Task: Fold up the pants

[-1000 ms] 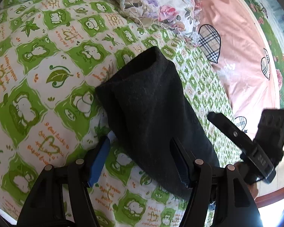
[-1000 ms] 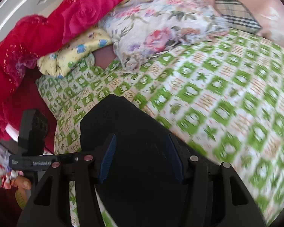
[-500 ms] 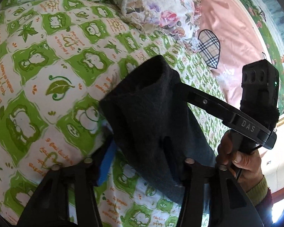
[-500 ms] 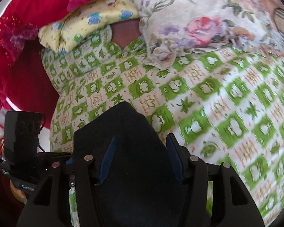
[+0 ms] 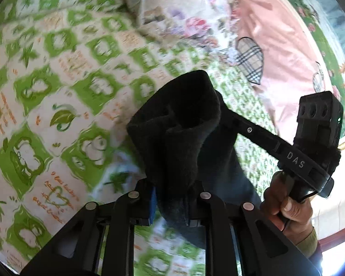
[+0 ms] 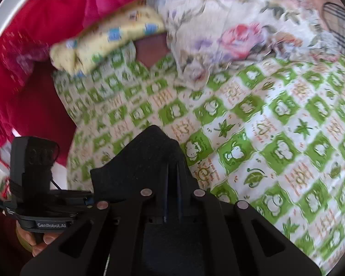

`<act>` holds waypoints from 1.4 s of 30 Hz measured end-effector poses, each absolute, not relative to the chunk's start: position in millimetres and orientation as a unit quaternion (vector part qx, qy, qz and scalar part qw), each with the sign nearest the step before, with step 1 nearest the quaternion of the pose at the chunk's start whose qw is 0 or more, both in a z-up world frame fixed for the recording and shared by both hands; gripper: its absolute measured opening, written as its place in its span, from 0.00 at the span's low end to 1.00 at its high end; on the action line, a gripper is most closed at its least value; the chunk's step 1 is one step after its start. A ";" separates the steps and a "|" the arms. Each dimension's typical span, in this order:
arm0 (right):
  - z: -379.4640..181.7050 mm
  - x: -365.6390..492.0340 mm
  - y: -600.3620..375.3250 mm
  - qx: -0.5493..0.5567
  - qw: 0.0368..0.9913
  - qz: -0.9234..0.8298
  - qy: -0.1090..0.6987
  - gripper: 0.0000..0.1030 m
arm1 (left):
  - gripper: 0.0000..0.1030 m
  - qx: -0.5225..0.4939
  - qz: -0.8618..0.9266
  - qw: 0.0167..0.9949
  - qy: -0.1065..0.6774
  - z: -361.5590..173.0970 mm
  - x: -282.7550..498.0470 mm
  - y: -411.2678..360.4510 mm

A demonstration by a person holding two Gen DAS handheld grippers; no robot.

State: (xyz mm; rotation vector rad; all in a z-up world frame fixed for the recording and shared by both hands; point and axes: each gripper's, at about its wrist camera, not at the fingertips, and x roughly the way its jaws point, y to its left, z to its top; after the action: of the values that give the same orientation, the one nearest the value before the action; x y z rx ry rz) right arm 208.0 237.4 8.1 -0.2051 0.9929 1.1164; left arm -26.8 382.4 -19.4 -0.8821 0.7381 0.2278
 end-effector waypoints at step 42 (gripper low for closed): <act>49.7 107.4 -128.4 0.234 0.856 0.349 0.301 0.05 | 0.13 -0.139 -0.153 0.901 0.382 74.7 41.4 53.9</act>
State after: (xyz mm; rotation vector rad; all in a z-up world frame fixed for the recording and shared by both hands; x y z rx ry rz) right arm 107.4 -128.4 49.7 0.4909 0.6332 0.7342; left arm 41.4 53.9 74.7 -0.2871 0.7901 -0.3162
